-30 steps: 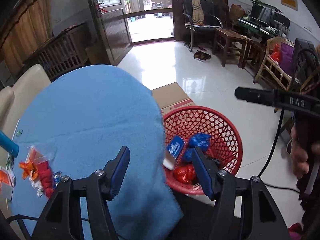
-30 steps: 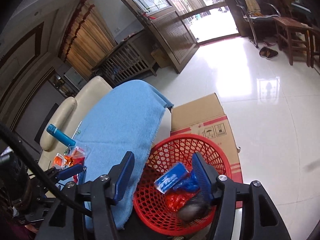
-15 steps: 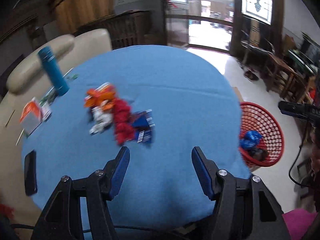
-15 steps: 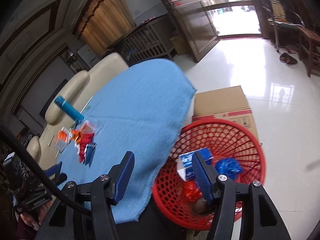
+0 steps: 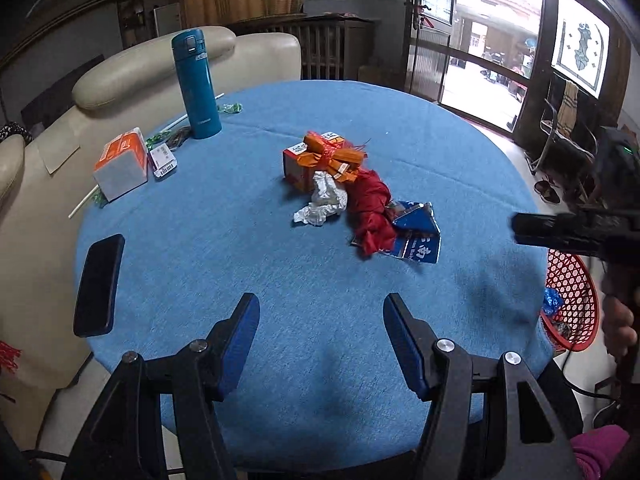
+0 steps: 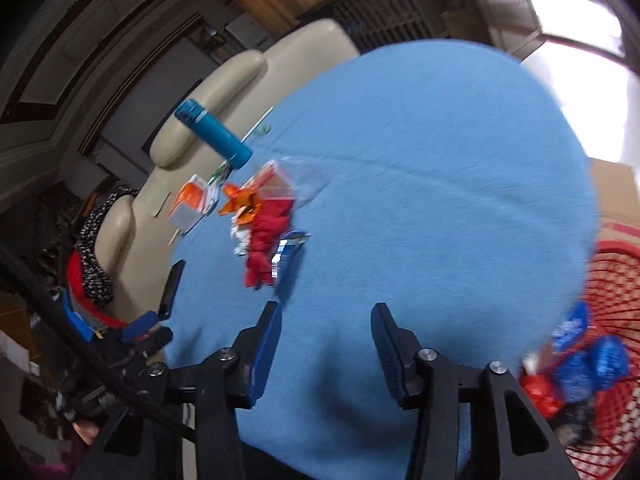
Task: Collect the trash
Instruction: 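Grasp the small blue-and-white packet with the right tool, then grasp the red mesh with the left tool while the right tool carries the packet toward the wastebasket, then carry the red mesh in the left tool while the right tool carries the packet over the wastebasket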
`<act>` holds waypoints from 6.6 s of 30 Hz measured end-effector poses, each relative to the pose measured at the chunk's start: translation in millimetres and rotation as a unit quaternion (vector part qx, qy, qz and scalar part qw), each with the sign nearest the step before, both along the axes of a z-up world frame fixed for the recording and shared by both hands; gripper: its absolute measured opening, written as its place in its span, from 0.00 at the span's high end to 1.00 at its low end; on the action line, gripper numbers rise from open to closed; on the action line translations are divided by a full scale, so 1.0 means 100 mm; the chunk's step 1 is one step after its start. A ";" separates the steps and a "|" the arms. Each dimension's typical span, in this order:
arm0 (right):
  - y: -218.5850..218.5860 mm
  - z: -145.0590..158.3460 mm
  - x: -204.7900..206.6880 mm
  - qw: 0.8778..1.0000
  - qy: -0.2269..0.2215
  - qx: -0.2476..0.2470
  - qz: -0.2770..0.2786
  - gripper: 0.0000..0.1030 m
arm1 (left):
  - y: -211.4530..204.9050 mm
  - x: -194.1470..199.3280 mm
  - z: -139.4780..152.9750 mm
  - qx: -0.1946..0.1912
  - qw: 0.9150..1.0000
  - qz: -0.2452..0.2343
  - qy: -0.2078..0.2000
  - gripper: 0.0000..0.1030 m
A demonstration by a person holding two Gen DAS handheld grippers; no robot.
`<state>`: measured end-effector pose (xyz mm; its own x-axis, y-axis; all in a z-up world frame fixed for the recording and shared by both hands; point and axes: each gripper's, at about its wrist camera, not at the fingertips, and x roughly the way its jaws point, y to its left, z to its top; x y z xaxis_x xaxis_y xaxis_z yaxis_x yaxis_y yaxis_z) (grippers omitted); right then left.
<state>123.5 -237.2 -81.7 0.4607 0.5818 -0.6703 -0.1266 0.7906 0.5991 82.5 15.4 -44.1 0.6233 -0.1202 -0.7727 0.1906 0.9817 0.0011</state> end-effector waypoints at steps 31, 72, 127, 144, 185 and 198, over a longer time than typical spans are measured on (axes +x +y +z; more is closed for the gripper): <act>-0.16 -0.11 -0.04 0.996 0.003 0.024 -0.086 0.82 | -0.39 0.61 -0.13 -0.056 0.996 -0.044 0.059 0.37; -0.75 -0.31 -0.51 0.989 0.020 0.079 -0.126 0.80 | -1.05 0.43 -0.38 -0.043 0.987 -0.116 0.105 0.37; -1.16 0.69 -1.22 0.972 -0.144 -0.009 -0.183 0.81 | -1.92 -0.09 0.81 0.096 0.980 -0.139 -0.109 0.65; -1.14 1.08 -1.44 0.962 -0.188 -0.040 -0.193 0.81 | -1.88 -0.32 1.09 0.080 0.974 -0.144 -0.157 0.64; -1.28 1.15 -1.62 0.953 -0.205 -0.041 -0.218 0.81 | -1.97 -0.26 0.97 0.090 0.971 -0.170 -0.141 0.64; -1.48 1.07 -1.67 0.950 -0.200 -0.027 -0.237 0.81 | -2.09 -0.22 0.91 0.106 0.968 -0.185 -0.132 0.64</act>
